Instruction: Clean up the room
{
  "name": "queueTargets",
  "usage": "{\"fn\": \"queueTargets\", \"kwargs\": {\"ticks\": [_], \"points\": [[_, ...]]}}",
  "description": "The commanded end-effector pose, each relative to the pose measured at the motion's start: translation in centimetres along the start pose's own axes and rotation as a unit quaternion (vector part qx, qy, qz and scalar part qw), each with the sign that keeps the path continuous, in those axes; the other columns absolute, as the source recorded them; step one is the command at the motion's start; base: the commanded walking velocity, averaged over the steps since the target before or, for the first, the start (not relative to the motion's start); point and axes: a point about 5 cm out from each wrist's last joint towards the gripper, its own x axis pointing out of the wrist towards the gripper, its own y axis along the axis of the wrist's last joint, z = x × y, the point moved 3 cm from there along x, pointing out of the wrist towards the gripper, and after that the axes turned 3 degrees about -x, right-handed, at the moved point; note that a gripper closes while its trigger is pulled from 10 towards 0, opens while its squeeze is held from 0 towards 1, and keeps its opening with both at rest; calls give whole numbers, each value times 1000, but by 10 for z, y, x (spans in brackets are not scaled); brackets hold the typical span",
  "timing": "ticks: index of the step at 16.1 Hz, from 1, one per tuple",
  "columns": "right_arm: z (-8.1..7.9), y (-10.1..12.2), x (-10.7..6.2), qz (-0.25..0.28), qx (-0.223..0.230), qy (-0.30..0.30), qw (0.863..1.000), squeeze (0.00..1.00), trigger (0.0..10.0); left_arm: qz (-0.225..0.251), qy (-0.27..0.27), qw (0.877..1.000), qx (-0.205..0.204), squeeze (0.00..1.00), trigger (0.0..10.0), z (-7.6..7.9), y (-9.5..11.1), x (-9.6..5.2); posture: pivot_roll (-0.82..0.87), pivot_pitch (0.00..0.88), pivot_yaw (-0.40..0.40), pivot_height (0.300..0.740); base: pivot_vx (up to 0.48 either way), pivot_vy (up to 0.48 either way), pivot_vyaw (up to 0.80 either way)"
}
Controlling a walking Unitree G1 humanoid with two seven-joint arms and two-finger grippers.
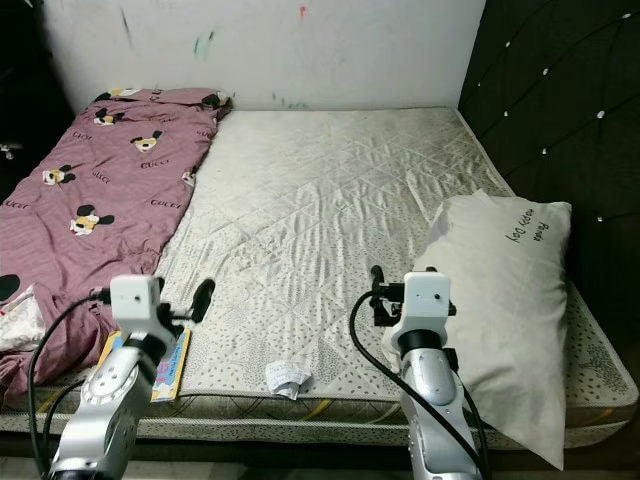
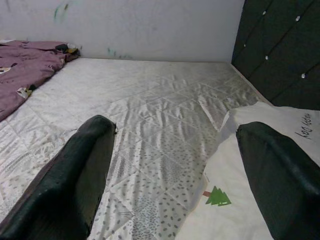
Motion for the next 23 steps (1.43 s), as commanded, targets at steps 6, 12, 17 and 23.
{"fn": "queueTargets", "kwargs": {"ticks": [6,12,17,23], "points": [[-6,8,10,8,14,12,1000,0,10000,4,13,1000,6,0,10000,-8,2,-7,-18,0,1,740,0,0,-400],[3,12,8,11,6,10,1000,0,10000,25,42,999,-6,0,10000,-15,9,-13,-25,0,-12,740,0,0,-203],[16,9,1,-1,-4,3,1000,0,10000,23,56,998,-4,0,10000,-24,8,-20,-35,21,-21,740,0,50,0],[15,9,1,-7,-5,3,1000,0,10000,20,46,999,-5,0,10000,-21,8,-19,-34,28,-17,740,0,480,0]]}}
